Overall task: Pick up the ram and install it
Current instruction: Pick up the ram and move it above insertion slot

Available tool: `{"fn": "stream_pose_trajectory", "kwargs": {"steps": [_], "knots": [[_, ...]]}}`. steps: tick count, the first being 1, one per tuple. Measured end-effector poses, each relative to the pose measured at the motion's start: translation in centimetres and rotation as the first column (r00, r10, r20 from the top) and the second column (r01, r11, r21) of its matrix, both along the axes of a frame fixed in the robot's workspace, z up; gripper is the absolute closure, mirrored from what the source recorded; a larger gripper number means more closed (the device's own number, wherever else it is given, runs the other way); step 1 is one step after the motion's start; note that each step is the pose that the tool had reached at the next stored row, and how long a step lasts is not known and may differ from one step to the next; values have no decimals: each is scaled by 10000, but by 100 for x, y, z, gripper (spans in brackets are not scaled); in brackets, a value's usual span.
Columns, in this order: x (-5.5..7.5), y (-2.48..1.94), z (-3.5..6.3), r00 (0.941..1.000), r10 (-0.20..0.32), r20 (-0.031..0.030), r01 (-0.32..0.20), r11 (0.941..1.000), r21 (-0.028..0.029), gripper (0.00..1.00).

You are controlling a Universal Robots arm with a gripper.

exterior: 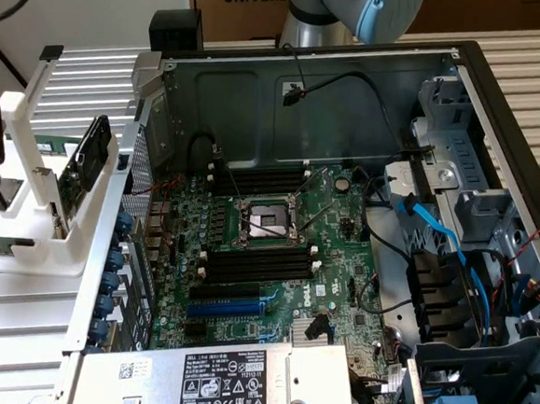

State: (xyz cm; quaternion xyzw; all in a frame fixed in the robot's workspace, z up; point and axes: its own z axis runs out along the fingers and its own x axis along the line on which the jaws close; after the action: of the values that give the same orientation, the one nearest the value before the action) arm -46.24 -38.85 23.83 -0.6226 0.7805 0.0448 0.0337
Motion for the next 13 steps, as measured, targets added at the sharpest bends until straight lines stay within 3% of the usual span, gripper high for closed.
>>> {"fn": "stream_pose_trajectory", "kwargs": {"steps": [2, 5, 6, 9, 12, 13], "knots": [[-1, 0, -8, 10000, 25, -41, -25, 10000, -1, 69], [-12, 0, -12, 10000, 37, -38, -37, 10000, 1, 69], [-23, 1, -14, 10000, 49, -21, -49, 10000, 0, 69], [-58, 10, -34, 9999, 66, 113, -66, 10000, -7, 69], [-86, 55, -55, 9998, 83, 182, -81, 9999, -86, 69], [-108, 94, -93, 9997, 121, 195, -117, 9997, -194, 69]]}}
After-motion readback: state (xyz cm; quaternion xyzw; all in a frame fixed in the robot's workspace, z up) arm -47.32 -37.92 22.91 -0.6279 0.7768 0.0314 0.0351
